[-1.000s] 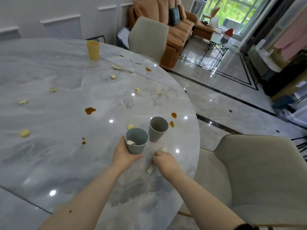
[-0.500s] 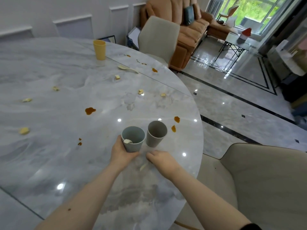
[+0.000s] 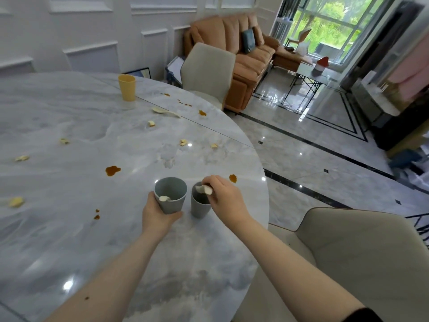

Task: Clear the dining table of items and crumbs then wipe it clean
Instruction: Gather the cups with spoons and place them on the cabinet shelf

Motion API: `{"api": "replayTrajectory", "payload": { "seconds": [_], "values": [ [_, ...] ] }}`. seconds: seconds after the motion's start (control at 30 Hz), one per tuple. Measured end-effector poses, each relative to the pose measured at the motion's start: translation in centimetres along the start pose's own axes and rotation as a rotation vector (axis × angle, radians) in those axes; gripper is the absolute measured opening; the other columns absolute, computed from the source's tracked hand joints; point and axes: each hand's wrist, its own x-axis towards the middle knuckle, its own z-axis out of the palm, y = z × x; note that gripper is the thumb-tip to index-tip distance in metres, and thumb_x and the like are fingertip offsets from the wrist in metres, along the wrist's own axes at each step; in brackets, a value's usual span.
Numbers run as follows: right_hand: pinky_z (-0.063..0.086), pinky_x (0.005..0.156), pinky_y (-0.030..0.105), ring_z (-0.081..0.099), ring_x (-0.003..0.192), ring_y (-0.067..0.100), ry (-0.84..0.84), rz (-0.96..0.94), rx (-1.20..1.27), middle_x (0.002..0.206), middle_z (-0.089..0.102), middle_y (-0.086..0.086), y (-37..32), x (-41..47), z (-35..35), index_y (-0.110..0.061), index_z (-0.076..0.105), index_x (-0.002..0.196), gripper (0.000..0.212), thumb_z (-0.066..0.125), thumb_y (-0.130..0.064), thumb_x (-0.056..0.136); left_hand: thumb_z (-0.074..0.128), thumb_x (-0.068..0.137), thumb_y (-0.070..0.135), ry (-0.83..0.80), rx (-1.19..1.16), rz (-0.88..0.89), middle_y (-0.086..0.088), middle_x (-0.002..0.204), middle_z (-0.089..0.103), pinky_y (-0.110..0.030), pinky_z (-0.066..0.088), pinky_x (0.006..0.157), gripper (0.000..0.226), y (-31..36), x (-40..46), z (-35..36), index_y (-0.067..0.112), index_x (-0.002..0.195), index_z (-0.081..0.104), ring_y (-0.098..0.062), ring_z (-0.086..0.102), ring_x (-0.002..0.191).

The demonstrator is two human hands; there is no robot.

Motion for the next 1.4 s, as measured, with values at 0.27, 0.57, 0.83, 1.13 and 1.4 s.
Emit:
{"api": "replayTrajectory", "payload": {
  "seconds": [0.27,0.57,0.83,1.13,1.4],
  "values": [
    [0.034,0.099,0.018,0.049,0.116,0.019,-0.042,0.462,0.133,0.125,0.057,0.004,1.9,-1.8,4.1,-0.012,0.071,0.107,0.021,0.061,-0.012,0.088,0.084,0.057,-0.002,0.006,-0.001,-0.013,-0.003,0.101,0.055,-0.028,0.040,0.075,0.063,-0.9,-0.2,0.5,0.018,0.101,0.043,-0.018,0.052,0.091],
    [0.028,0.090,0.000,0.044,0.124,0.019,-0.180,0.532,0.218,0.135,0.040,-0.001,1.5,-2.4,5.4,-0.004,0.063,0.106,0.024,0.066,-0.005,0.082,0.083,0.057,-0.003,0.023,-0.002,-0.028,-0.001,0.100,0.056,-0.028,0.041,0.075,0.063,-1.1,-0.6,0.3,0.018,0.101,0.043,-0.019,0.054,0.092],
    [0.036,0.093,0.023,0.046,0.117,0.029,-0.220,0.408,0.161,0.130,0.045,0.013,-2.8,-1.4,5.5,-0.004,0.063,0.108,0.022,0.061,-0.008,0.086,0.085,0.057,0.000,0.099,-0.016,-0.027,-0.003,0.103,0.056,-0.031,0.045,0.078,0.066,-0.6,-1.7,-3.5,0.019,0.103,0.042,-0.020,0.054,0.093],
    [0.030,0.090,0.005,0.048,0.120,0.022,-0.164,0.255,0.255,0.134,0.044,0.004,-15.4,0.9,7.2,-0.002,0.061,0.112,0.027,0.062,-0.005,0.085,0.083,0.057,-0.003,0.240,-0.072,0.043,-0.003,0.100,0.057,-0.031,0.042,0.075,0.064,-0.1,-5.3,-15.6,0.018,0.103,0.044,-0.023,0.056,0.093],
    [0.028,0.095,0.011,0.048,0.120,0.021,-0.178,-0.046,0.390,0.135,0.044,0.009,-36.0,0.0,11.1,-0.002,0.064,0.104,0.018,0.059,-0.005,0.087,0.085,0.056,0.000,0.521,-0.071,0.035,-0.007,0.110,0.059,-0.031,0.045,0.078,0.069,-1.3,-13.9,-34.8,0.013,0.113,0.048,-0.024,0.057,0.099]
  ]
}}
